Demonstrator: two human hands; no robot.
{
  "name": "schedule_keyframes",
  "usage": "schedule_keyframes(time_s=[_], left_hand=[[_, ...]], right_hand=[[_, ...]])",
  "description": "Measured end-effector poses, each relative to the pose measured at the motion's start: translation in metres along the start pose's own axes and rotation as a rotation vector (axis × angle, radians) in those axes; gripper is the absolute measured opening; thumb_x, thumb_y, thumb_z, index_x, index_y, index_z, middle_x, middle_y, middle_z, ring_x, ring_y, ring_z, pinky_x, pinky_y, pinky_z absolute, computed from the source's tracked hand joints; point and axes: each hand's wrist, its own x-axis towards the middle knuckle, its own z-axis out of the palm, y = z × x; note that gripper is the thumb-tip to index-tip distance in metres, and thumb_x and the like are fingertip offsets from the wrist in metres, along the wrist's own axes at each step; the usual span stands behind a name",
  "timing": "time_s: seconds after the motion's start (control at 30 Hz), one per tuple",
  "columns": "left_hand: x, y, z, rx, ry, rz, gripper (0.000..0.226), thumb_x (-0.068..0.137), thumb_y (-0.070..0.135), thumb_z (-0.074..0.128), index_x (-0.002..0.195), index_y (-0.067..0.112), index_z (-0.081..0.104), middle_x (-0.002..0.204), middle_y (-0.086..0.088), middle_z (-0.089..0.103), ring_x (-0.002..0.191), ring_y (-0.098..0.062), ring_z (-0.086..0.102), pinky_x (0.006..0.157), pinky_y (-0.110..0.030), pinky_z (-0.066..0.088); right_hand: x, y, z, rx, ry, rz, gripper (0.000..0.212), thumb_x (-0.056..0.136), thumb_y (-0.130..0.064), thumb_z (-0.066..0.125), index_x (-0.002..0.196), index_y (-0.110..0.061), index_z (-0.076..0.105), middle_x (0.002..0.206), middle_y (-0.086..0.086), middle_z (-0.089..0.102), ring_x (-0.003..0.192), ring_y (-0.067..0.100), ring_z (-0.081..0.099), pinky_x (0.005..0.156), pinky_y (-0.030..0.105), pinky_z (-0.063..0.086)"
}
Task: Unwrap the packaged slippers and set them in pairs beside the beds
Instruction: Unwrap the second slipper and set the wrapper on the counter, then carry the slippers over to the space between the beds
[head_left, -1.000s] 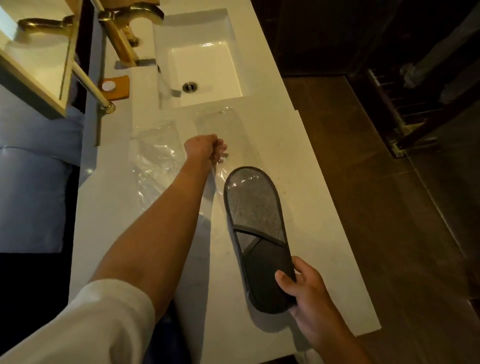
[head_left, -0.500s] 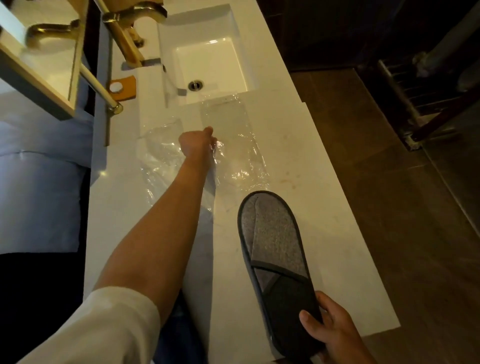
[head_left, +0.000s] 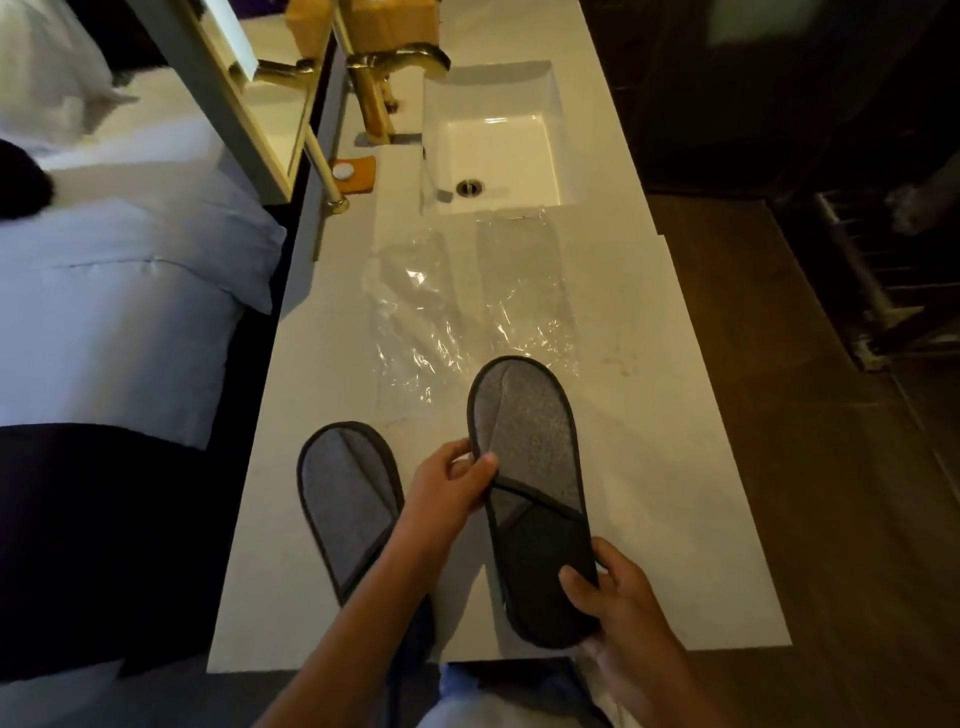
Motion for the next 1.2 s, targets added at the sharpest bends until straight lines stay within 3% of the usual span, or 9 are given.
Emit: schedule_keyframes(time_s=[0.17, 0.3, 0.43, 0.53, 0.7, 0.87, 1.0, 1.07, 1.2], left_hand=[[-0.033, -0.025, 0.007, -0.102, 0.041, -0.056, 0.029, 0.093, 0.018, 0.062, 0.122, 0.012, 0.06, 0.113, -0.009, 0.07, 0.102, -0.02, 0.07, 0.085, -0.037, 0.06], [-0.052, -0.027, 0.007, -0.116, 0.072, -0.017, 0.02, 0.093, 0.017, 0.061, 0.113, 0.015, 0.062, 0.11, -0.009, 0.071, 0.1, -0.019, 0.07, 0.086, -0.037, 0.06], [-0.07, -0.028, -0.002, -0.144, 0.108, 0.025, 0.028, 0.092, 0.017, 0.062, 0.12, 0.019, 0.061, 0.113, -0.003, 0.072, 0.102, -0.013, 0.07, 0.088, -0.034, 0.059], [-0.084, -0.03, -0.015, -0.232, 0.188, 0.061, 0.023, 0.093, 0.015, 0.062, 0.115, 0.021, 0.062, 0.102, -0.002, 0.076, 0.094, -0.013, 0.073, 0.077, -0.027, 0.06], [-0.119, -0.043, -0.063, -0.343, 0.38, 0.11, 0.012, 0.094, 0.013, 0.06, 0.104, 0.018, 0.065, 0.092, -0.006, 0.074, 0.084, -0.014, 0.074, 0.067, -0.022, 0.058], [-0.174, -0.075, -0.148, -0.611, 0.544, 0.151, 0.021, 0.1, 0.017, 0.049, 0.104, 0.006, 0.067, 0.091, -0.016, 0.073, 0.084, -0.021, 0.071, 0.078, -0.042, 0.06], [-0.227, -0.12, -0.232, -0.907, 0.631, 0.198, 0.033, 0.101, 0.018, 0.045, 0.079, 0.006, 0.067, 0.068, -0.005, 0.067, 0.06, -0.01, 0.066, 0.057, -0.025, 0.056], [-0.254, -0.15, -0.28, -0.981, 0.693, 0.194, 0.035, 0.099, 0.018, 0.047, 0.074, 0.009, 0.069, 0.068, -0.005, 0.069, 0.061, -0.011, 0.067, 0.058, -0.026, 0.057], [-0.312, -0.209, -0.365, -1.096, 0.855, 0.187, 0.028, 0.097, 0.017, 0.05, 0.086, 0.003, 0.072, 0.081, -0.011, 0.075, 0.072, -0.019, 0.071, 0.066, -0.03, 0.061]], right_hand=[[-0.004, 0.014, 0.005, -0.191, 0.013, -0.021, 0.023, 0.087, 0.0, 0.066, 0.109, -0.005, 0.064, 0.099, 0.022, 0.076, 0.092, 0.04, 0.073, 0.081, 0.055, 0.059], [-0.001, 0.011, 0.009, -0.303, 0.079, -0.13, 0.018, 0.092, -0.023, 0.064, 0.109, -0.018, 0.064, 0.095, 0.013, 0.077, 0.087, 0.032, 0.075, 0.082, 0.055, 0.06], [0.001, -0.008, 0.03, -0.393, 0.082, -0.292, 0.02, 0.094, -0.035, 0.058, 0.112, -0.027, 0.064, 0.103, 0.002, 0.072, 0.095, 0.021, 0.071, 0.086, 0.048, 0.06], [0.0, -0.017, 0.054, -0.537, 0.003, -0.382, 0.022, 0.093, -0.036, 0.058, 0.113, -0.028, 0.064, 0.106, -0.001, 0.071, 0.097, 0.017, 0.068, 0.086, 0.044, 0.06], [-0.012, 0.002, 0.111, -0.692, -0.18, -0.448, 0.017, 0.094, -0.031, 0.059, 0.11, -0.025, 0.064, 0.099, 0.001, 0.072, 0.093, 0.015, 0.07, 0.074, 0.031, 0.059], [-0.031, 0.063, 0.199, -0.838, -0.312, -0.499, 0.014, 0.092, -0.032, 0.062, 0.104, -0.025, 0.063, 0.097, -0.005, 0.069, 0.095, 0.011, 0.065, 0.08, 0.028, 0.054], [-0.05, 0.14, 0.287, -0.936, -0.446, -0.463, 0.019, 0.092, -0.033, 0.062, 0.107, -0.021, 0.066, 0.099, 0.0, 0.073, 0.096, 0.018, 0.069, 0.086, 0.04, 0.059], [-0.065, 0.184, 0.332, -0.965, -0.502, -0.443, 0.015, 0.091, -0.03, 0.063, 0.103, -0.022, 0.068, 0.096, 0.001, 0.074, 0.094, 0.02, 0.07, 0.085, 0.044, 0.059], [-0.094, 0.272, 0.411, -1.061, -0.647, -0.402, 0.01, 0.092, -0.021, 0.064, 0.098, -0.017, 0.07, 0.093, 0.005, 0.076, 0.088, 0.021, 0.073, 0.084, 0.048, 0.059]])
